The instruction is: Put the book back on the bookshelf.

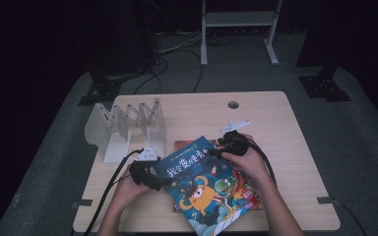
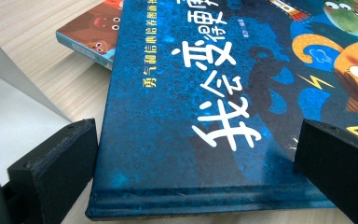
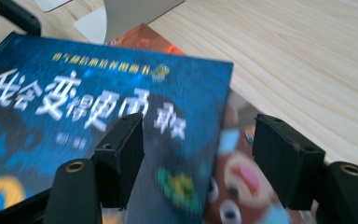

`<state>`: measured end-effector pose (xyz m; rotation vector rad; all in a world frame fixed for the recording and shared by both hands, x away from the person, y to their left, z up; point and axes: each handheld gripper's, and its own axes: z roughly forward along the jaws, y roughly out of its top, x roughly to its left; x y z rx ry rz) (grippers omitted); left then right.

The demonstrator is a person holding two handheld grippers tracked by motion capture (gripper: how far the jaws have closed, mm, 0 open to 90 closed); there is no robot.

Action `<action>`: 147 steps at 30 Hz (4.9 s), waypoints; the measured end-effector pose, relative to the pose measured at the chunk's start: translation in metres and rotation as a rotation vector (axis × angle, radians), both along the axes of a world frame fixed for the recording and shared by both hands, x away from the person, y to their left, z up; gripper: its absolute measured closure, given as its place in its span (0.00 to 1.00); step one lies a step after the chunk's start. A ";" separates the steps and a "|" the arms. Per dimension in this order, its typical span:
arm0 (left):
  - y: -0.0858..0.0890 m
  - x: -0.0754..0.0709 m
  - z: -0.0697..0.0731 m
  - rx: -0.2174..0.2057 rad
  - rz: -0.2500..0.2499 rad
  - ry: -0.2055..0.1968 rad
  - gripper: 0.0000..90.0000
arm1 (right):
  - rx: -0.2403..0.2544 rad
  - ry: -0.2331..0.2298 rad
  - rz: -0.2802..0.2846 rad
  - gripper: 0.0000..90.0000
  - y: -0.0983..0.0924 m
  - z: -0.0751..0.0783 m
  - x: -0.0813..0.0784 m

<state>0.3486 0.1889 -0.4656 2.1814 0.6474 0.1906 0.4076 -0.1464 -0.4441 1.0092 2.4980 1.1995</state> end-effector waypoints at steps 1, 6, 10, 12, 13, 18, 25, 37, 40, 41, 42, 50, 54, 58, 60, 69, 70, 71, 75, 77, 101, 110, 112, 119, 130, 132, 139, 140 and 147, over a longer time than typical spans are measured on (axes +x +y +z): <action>0.000 0.000 0.000 0.000 0.000 0.000 0.00 | -0.002 -0.006 -0.004 0.36 -0.006 0.001 -0.005; 0.000 0.000 0.000 -0.002 0.005 0.007 0.00 | -0.008 -0.030 -0.014 0.36 -0.029 0.002 -0.027; 0.000 0.000 0.000 -0.003 0.004 0.010 0.00 | -0.009 -0.038 -0.034 0.37 -0.049 0.001 -0.047; 0.000 0.000 0.000 -0.003 0.004 0.010 0.00 | -0.015 -0.048 -0.043 0.37 -0.058 -0.001 -0.055; 0.000 0.000 0.000 -0.002 0.005 0.009 0.00 | -0.014 -0.047 -0.050 0.37 -0.062 -0.003 -0.059; 0.000 0.000 0.000 0.000 0.007 0.011 0.00 | -0.018 -0.050 -0.062 0.37 -0.085 -0.010 -0.084; 0.000 0.000 0.000 0.000 0.008 0.012 0.00 | -0.026 -0.048 -0.067 0.36 -0.105 -0.017 -0.113; 0.000 0.000 0.000 -0.001 0.011 0.016 0.00 | -0.004 -0.058 -0.067 0.36 -0.125 -0.024 -0.156; 0.000 0.000 0.000 0.000 0.011 0.017 0.00 | -0.001 -0.059 -0.066 0.36 -0.127 -0.025 -0.161; 0.000 0.000 0.000 0.002 0.011 0.017 0.00 | -0.001 -0.060 -0.065 0.36 -0.128 -0.025 -0.162; 0.000 -0.001 0.001 0.004 0.010 0.016 0.00 | -0.005 -0.056 -0.068 0.36 -0.128 -0.025 -0.163; 0.000 -0.002 0.001 0.012 -0.016 0.036 0.00 | -0.016 -0.058 -0.092 0.36 -0.131 -0.029 -0.161; -0.001 -0.004 0.002 0.018 -0.030 0.035 0.00 | -0.028 -0.058 -0.104 0.37 -0.133 -0.028 -0.152; -0.003 -0.005 0.002 0.018 -0.044 0.035 0.00 | -0.042 -0.054 -0.123 0.37 -0.133 -0.027 -0.140; -0.004 -0.005 0.002 0.020 -0.052 0.035 0.00 | -0.044 -0.047 -0.133 0.37 -0.134 -0.026 -0.134; -0.005 -0.009 0.002 0.020 -0.064 0.038 0.00 | -0.066 -0.048 -0.163 0.38 -0.133 -0.024 -0.102; -0.005 -0.009 0.003 0.022 -0.065 0.041 0.00 | -0.067 -0.046 -0.166 0.38 -0.133 -0.024 -0.099; -0.004 -0.010 0.002 0.020 -0.065 0.040 0.00 | -0.071 -0.047 -0.169 0.38 -0.133 -0.024 -0.095; -0.004 -0.014 0.002 0.015 -0.062 0.039 0.00 | -0.092 -0.052 -0.184 0.38 -0.130 -0.022 -0.081; -0.003 -0.017 0.002 0.015 -0.063 0.039 0.00 | -0.097 -0.055 -0.194 0.39 -0.130 -0.022 -0.074; -0.021 -0.043 0.001 -0.040 -0.180 0.092 0.00 | -0.056 -0.050 -0.241 0.39 -0.122 -0.018 -0.048; -0.015 -0.041 0.001 -0.043 -0.095 0.062 0.00 | 0.019 0.036 -0.185 0.47 -0.126 -0.022 -0.068; -0.009 -0.039 0.002 -0.044 -0.065 0.056 0.00 | 0.032 0.059 -0.161 0.48 -0.125 -0.022 -0.071; 0.011 -0.035 0.005 -0.064 0.020 0.041 0.00 | 0.018 0.056 -0.135 0.49 -0.113 -0.020 -0.074; 0.029 -0.031 0.000 -0.043 0.079 0.101 0.00 | -0.023 0.013 -0.076 0.50 -0.071 -0.017 -0.081; 0.029 -0.031 -0.002 -0.039 0.078 0.112 0.00 | -0.024 0.015 -0.066 0.50 -0.067 -0.016 -0.082; 0.027 -0.030 -0.006 -0.063 0.069 0.169 0.00 | -0.027 0.000 -0.035 0.50 -0.064 -0.016 -0.089; 0.026 -0.029 -0.006 -0.065 0.065 0.177 0.00 | -0.030 -0.010 -0.027 0.50 -0.065 -0.017 -0.090; 0.022 -0.028 -0.009 -0.081 0.036 0.217 0.00 | -0.042 -0.039 0.006 0.52 -0.066 -0.015 -0.096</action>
